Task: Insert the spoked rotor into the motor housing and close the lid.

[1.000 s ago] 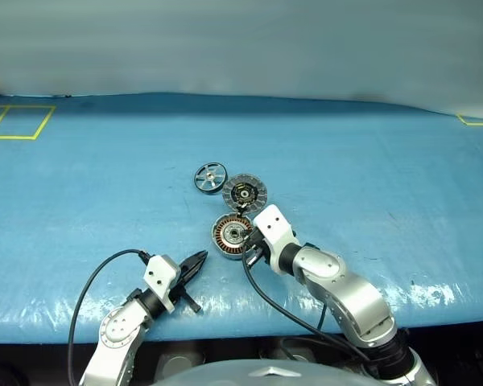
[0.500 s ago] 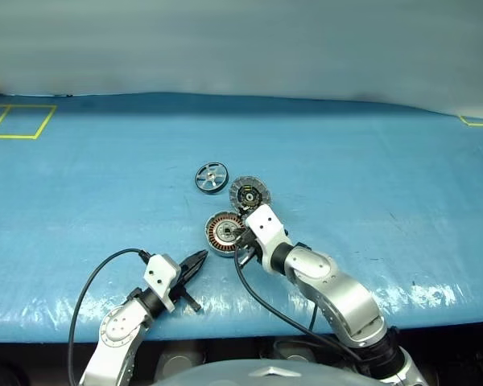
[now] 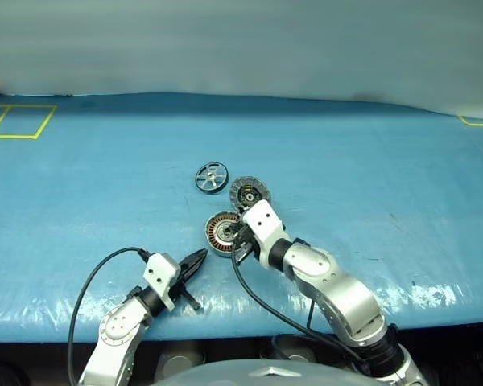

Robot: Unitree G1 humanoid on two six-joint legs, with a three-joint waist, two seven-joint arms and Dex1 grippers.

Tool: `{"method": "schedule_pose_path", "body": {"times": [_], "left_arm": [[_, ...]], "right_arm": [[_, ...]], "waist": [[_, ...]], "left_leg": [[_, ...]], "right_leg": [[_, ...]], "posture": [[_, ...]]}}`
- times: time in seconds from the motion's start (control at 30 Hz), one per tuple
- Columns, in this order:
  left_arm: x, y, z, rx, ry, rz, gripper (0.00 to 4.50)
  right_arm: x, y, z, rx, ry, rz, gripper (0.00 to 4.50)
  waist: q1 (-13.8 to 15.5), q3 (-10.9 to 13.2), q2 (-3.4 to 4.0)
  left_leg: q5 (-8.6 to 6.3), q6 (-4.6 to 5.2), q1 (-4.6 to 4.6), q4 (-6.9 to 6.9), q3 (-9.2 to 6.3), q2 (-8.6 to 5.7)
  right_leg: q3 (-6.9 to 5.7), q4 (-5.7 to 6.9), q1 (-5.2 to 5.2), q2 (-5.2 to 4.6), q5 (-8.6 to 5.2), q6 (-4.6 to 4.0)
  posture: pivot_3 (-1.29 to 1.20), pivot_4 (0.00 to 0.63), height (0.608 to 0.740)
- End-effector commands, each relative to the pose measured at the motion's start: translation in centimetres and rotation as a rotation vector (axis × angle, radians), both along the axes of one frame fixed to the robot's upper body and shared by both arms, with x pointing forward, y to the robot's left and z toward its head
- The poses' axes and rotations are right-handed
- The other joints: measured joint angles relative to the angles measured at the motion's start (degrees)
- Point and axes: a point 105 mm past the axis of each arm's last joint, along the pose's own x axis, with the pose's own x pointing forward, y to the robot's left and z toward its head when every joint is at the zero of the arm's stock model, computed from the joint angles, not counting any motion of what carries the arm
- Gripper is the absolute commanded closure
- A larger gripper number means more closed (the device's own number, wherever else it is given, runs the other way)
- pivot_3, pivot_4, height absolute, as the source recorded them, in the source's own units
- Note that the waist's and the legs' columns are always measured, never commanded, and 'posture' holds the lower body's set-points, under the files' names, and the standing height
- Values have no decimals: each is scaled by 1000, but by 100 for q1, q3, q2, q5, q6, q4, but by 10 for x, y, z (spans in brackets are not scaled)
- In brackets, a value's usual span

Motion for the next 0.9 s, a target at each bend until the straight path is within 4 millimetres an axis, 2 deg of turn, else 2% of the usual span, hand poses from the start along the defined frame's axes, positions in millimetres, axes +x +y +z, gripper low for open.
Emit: {"method": "schedule_pose_path", "body": {"times": [0.03,0.53,0.73,0.9], "left_arm": [[1,2,11,-14,-48,9,4500],[-2,3,7,-11,-33,23,4500],[-3,2,6,-16,-28,24,4500],[-4,1,5,-20,-27,25,4500]], "right_arm": [[2,6,8,33,-38,9,4475],[2,12,-10,9,10,56,4475],[4,12,3,20,13,63,4475],[8,6,-1,0,21,33,4475]], "waist": [[0,0,-1],[-2,1,1],[-1,1,1],[0,1,1]], "left_leg": [[0,0,0,0,0,0],[0,0,3,0,1,1],[0,0,4,0,1,1],[0,0,3,0,1,1]], "right_leg": [[1,0,0,0,0,0],[1,1,1,1,0,1],[1,2,2,1,1,0],[1,1,2,0,1,0]], "posture": [[0,150,740],[0,150,740],[0,150,740],[0,150,740]]}}
